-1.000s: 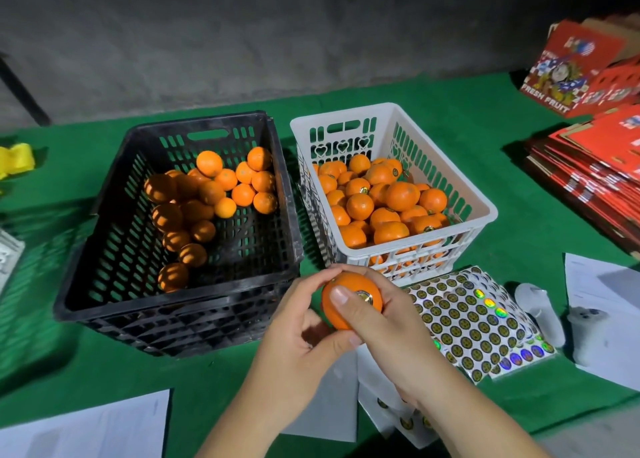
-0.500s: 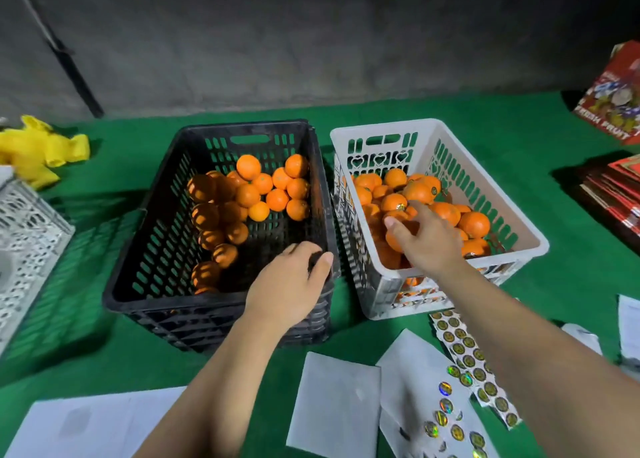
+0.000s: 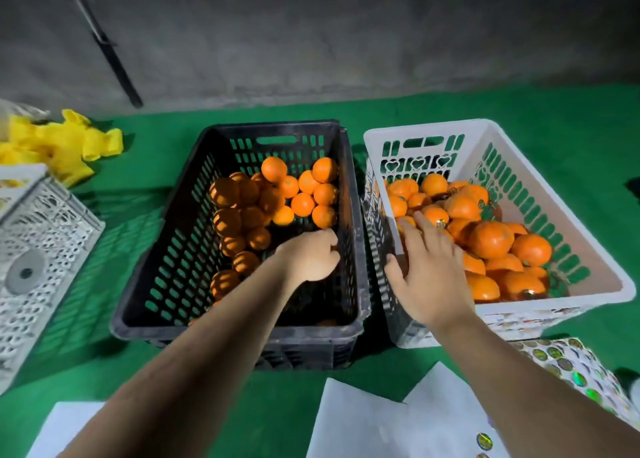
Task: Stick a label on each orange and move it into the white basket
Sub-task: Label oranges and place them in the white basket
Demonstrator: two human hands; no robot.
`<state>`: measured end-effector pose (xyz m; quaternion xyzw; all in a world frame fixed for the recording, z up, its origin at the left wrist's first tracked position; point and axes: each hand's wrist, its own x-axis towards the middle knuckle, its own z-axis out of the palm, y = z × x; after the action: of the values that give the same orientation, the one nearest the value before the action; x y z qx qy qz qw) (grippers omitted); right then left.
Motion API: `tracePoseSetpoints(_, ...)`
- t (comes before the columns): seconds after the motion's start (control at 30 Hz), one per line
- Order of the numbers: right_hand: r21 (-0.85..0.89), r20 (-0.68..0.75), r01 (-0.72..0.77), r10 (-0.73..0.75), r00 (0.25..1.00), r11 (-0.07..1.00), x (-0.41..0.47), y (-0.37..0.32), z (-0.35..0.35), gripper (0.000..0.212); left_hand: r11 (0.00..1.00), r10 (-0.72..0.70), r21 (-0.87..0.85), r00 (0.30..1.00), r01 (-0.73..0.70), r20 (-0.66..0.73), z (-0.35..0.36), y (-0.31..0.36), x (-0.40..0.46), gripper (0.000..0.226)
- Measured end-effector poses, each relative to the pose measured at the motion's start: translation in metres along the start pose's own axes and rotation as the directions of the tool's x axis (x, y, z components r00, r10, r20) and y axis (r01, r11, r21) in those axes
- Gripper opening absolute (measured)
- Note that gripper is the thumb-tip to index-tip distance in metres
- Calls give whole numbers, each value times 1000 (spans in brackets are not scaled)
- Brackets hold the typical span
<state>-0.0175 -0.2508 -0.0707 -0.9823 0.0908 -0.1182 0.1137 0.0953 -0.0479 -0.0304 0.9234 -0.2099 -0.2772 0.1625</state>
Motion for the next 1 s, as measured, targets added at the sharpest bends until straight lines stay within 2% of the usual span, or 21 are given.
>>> tracePoseSetpoints(0.1,-6,-34,18,-18,999,1000,-2,0,-2,65,988,-79,124,995,87,-66,-5,2,54,42)
tracePoseSetpoints(0.2,-20,-72,27,-28,997,999,-4,2,0,64,963,-166,198,980,185,-111,6,0,97,78)
tracePoseSetpoints(0.27,-36,-84,36,-39,996,999,-3,4,3,64,962,-229,114,961,247,-153,7,-2,115,100)
tracePoseSetpoints(0.37,-44,-102,37,-41,994,998,-3,5,5,63,970,-232,8,942,241,-244,7,-9,136,118)
tracePoseSetpoints(0.43,-37,-100,34,-37,994,999,-4,4,4,63,972,-233,-18,946,235,-226,8,-17,149,113)
tracePoseSetpoints(0.53,-29,-81,22,-25,996,999,-4,1,2,62,951,-308,-118,907,285,-287,5,-24,163,66)
tracePoseSetpoints(0.57,-28,-76,17,-19,997,999,-4,1,2,62,952,-304,-132,891,275,-338,4,-25,167,60)
tracePoseSetpoints(0.67,-20,-71,8,-9,997,1000,-4,0,0,60,975,-222,-79,887,208,-404,6,-26,173,65)
tracePoseSetpoints(0.73,-12,-75,4,-5,997,1000,-4,0,0,60,986,-152,-5,893,166,-423,9,-25,172,43)
tracePoseSetpoints(0.77,-8,-76,4,-4,997,1000,-3,0,0,60,985,-154,8,897,173,-414,9,-25,170,40)
tracePoseSetpoints(0.87,-8,-79,-10,9,997,1000,-3,1,1,60,971,-186,78,918,227,-350,4,-24,161,81)
tracePoseSetpoints(0.93,-7,-83,-16,16,996,1000,-3,0,0,60,980,-184,7,928,197,-323,-10,-21,143,73)
tracePoseSetpoints(1.0,-14,-93,-18,16,996,1000,-3,-2,0,60,975,-195,-165,931,149,-309,-26,-19,115,59)
